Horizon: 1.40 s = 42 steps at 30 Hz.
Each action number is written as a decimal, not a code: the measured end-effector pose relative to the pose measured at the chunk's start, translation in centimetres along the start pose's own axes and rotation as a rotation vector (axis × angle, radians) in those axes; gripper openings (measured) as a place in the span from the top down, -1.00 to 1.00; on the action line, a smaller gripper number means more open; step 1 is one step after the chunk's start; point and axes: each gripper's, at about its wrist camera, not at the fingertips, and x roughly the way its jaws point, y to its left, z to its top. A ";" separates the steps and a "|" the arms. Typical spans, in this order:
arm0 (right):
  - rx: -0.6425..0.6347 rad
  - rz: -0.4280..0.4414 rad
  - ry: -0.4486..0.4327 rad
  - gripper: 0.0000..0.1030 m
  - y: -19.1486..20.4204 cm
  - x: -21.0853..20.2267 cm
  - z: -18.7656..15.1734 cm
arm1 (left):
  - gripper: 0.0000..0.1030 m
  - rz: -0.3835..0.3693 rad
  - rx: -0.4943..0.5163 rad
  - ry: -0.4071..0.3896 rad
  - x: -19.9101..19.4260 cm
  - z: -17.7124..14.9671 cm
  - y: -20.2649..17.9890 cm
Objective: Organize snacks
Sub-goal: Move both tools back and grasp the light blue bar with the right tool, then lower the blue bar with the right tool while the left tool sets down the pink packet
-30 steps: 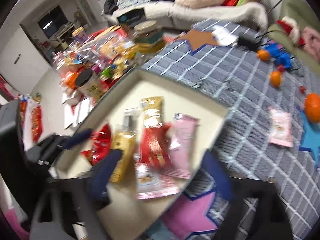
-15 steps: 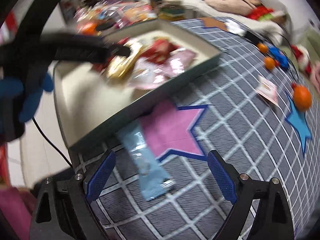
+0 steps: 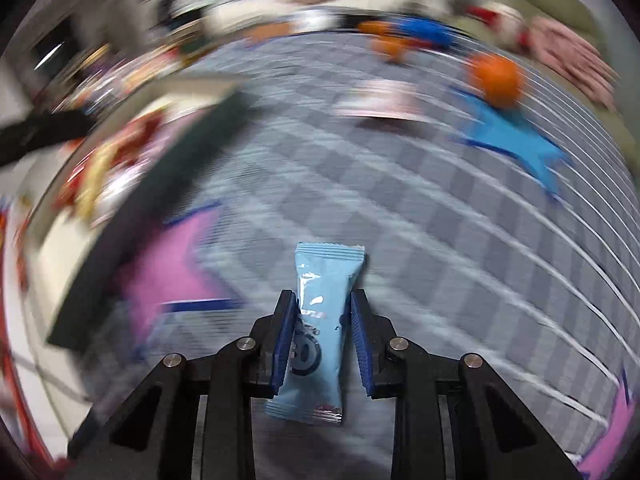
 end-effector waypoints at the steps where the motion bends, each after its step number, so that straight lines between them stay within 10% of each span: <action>1: 0.056 -0.023 -0.008 0.41 -2.3 -0.2 0.1 | -0.57 -0.012 0.000 0.012 0.8 0.7 -1.0; 7: 0.253 -0.034 -0.074 0.39 -10.5 -1.5 -0.4 | -0.59 -0.034 -0.043 0.086 6.8 4.8 -5.2; 11: 0.244 0.019 -0.127 -0.95 -10.3 -1.7 -1.5 | -0.59 -0.014 -0.110 0.141 11.3 7.0 -6.4; 12: 0.229 -0.031 -0.128 -1.00 -10.0 -1.4 -1.9 | -0.59 -0.016 -0.131 0.150 12.1 7.3 -6.5; 24: 0.193 -0.145 -0.103 -0.94 -10.3 0.1 0.2 | -0.60 0.109 -0.118 0.164 17.5 9.5 -8.0; 29: 0.181 -0.139 -0.116 0.28 -10.2 -0.6 0.6 | 0.30 0.072 -0.067 0.127 16.6 9.0 -8.7; 42: 0.180 -0.073 -0.092 0.28 -7.9 -4.2 -6.3 | 0.25 -0.008 0.101 0.101 6.8 -5.4 -9.1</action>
